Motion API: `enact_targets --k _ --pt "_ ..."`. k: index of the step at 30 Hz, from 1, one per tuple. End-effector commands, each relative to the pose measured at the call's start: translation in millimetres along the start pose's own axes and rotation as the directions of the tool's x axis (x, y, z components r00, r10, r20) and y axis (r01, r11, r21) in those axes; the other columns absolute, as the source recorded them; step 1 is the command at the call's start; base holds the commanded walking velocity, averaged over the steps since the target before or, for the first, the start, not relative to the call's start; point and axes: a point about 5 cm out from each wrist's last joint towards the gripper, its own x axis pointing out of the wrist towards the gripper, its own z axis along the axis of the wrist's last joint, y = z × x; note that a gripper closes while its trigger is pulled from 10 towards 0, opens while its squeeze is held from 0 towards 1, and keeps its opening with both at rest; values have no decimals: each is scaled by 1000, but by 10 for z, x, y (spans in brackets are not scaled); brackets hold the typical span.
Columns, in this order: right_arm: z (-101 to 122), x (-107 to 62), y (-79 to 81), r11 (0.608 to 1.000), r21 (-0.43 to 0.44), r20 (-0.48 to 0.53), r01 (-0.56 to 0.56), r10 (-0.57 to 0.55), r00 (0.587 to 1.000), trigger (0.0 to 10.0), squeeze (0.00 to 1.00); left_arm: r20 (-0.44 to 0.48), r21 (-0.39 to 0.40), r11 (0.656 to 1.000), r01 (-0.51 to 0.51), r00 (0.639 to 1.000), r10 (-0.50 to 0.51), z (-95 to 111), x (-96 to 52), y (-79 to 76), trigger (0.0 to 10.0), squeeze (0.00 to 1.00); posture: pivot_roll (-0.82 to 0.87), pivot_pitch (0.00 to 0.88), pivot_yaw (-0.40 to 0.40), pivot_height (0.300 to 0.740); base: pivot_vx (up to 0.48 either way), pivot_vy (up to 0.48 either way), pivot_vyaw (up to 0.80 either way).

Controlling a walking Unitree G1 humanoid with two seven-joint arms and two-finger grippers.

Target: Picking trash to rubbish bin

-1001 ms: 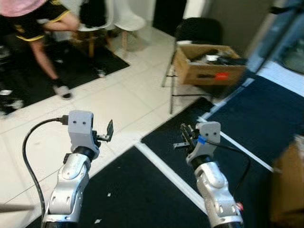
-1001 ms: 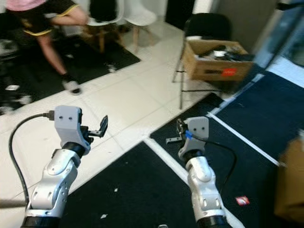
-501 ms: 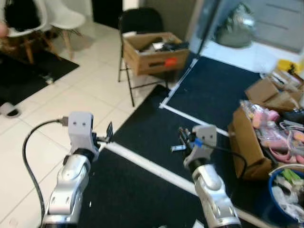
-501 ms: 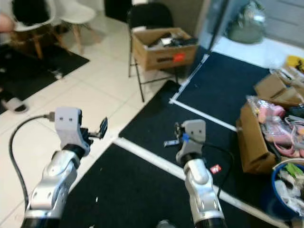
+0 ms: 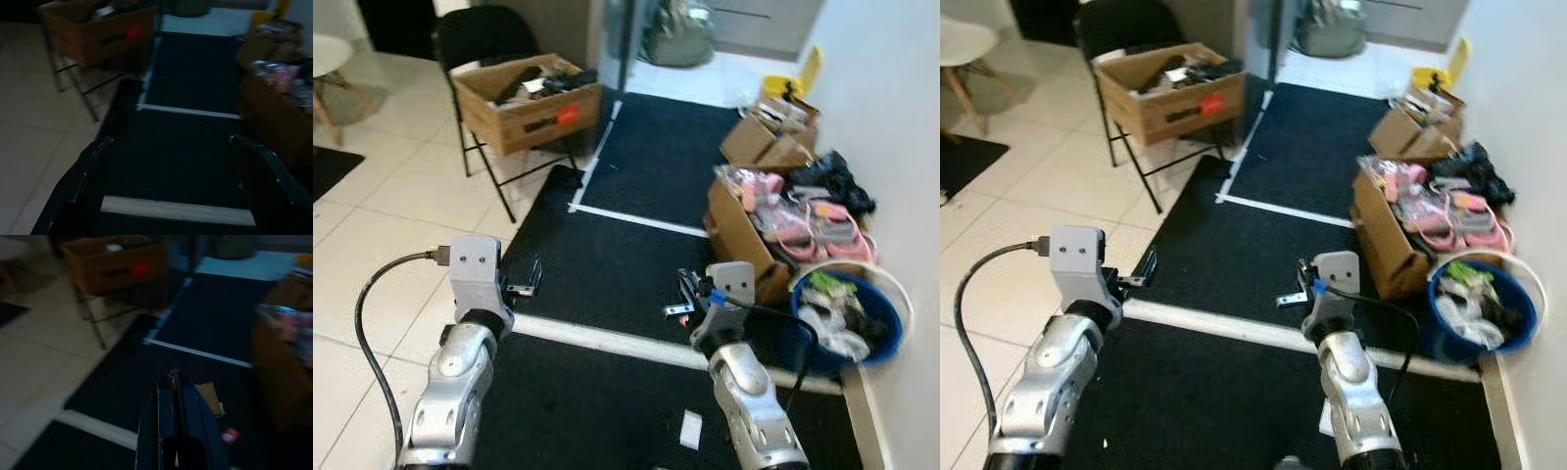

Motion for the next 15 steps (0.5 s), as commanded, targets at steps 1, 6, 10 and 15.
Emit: enact_targets --k 1,6,10,15 --pt "-52 -28 -25 1000 -4 -23 8 -8 1000 10000 0 -16 -7 1000 5 1000 -5 -37 -28 -20 10000 0 63 133 -29 740 0 0 -800" --pt "-115 -32 -68 1000 15 -67 24 -23 997 10000 0 -19 -16 1000 -2 1000 2 -42 -34 -25 10000 0 61 134 -32 740 0 0 -749" --pt "-157 -42 -76 1000 5 -88 20 -20 996 10000 0 -19 -9 1000 4 1000 -5 -50 -36 -33 10000 0 59 138 -34 740 0 0 -145" --pt "-201 -64 -42 1000 -2 -114 -8 8 993 10000 0 -18 6 1000 16 1000 -16 -79 -59 -51 10000 0 57 139 -36 740 0 0 0"
